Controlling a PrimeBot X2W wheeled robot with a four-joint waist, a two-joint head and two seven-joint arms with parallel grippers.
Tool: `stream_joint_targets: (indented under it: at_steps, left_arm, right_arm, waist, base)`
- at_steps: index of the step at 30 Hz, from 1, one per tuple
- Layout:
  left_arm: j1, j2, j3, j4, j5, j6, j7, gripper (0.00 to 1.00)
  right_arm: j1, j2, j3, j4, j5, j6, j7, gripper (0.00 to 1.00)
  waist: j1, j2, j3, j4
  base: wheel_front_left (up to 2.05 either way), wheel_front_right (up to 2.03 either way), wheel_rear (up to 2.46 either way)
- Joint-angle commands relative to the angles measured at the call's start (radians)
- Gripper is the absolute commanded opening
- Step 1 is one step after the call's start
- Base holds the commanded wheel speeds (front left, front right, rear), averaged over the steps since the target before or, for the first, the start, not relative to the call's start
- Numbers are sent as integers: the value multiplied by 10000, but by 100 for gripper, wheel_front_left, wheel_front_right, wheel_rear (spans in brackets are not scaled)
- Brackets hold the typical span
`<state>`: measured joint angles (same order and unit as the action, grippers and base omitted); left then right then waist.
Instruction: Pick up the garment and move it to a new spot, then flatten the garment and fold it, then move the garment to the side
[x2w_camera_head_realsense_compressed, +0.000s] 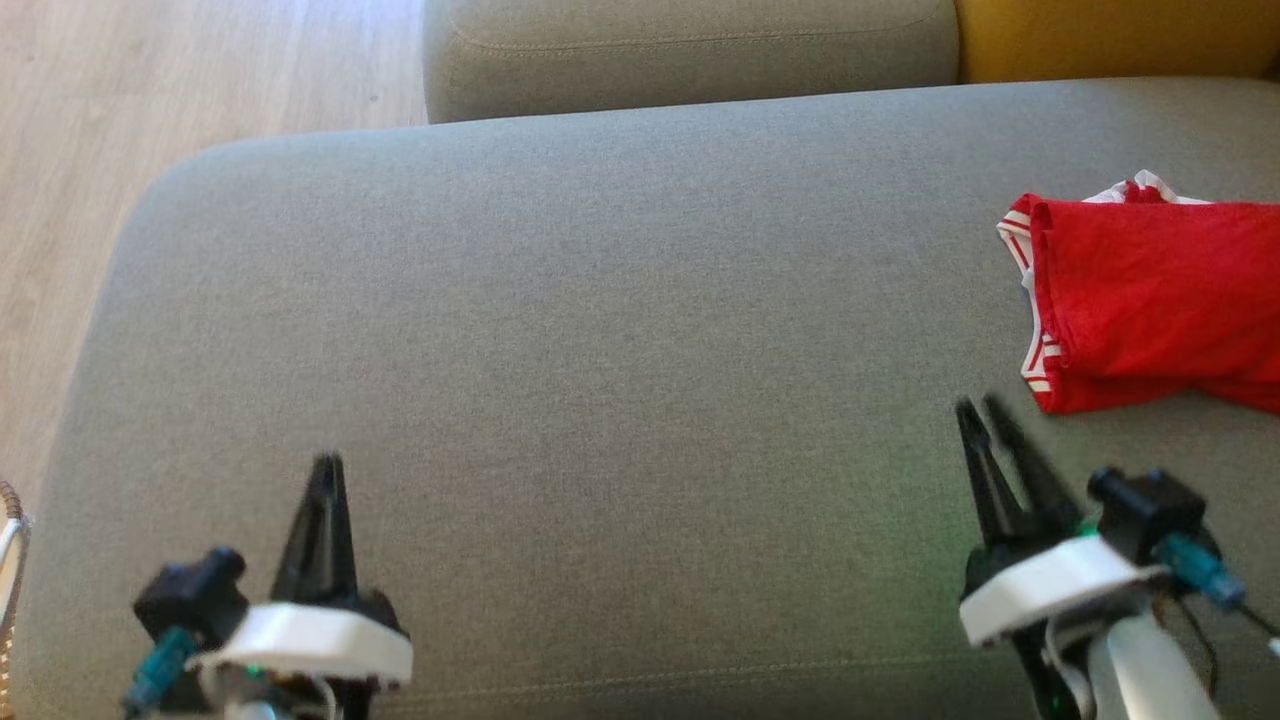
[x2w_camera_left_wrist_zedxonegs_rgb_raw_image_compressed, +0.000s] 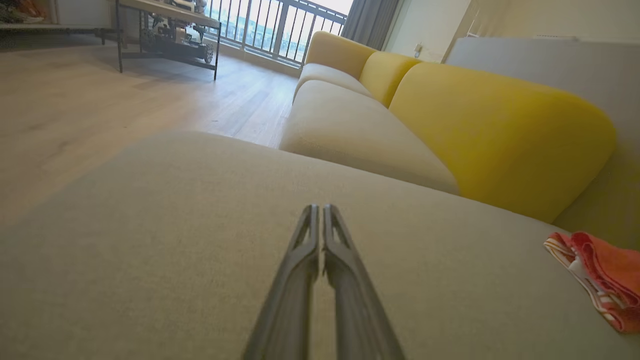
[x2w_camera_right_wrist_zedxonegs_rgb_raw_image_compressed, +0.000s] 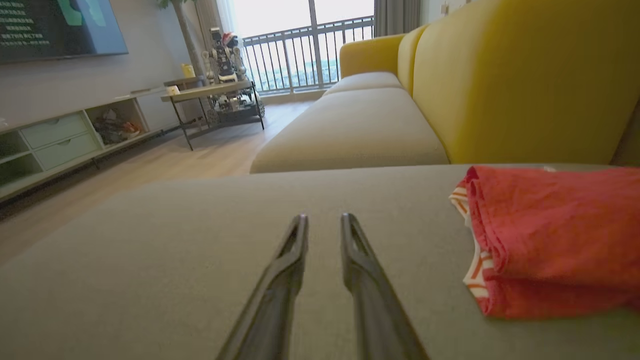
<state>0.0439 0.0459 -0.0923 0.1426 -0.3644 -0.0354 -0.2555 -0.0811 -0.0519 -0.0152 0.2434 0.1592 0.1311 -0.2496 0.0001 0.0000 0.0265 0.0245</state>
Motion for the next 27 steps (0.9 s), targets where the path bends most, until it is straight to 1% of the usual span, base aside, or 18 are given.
stream_joint_targets:
  at_steps: [1,27]
  left_arm:
    - [53,-8,-5,100,-6,0,1,0]
    - [-206,45,343,391,-2580,-193,696,0]
  right_arm:
    - [48,0,-1,100,6,0,4,0]
    - [43,3,-202,175,2941,-1,739,0]
  waist:
    - [0,0,0,0]
    - [-1,0,-48,-50]
  base:
    - [0,0,0]
    - [0,0,0]
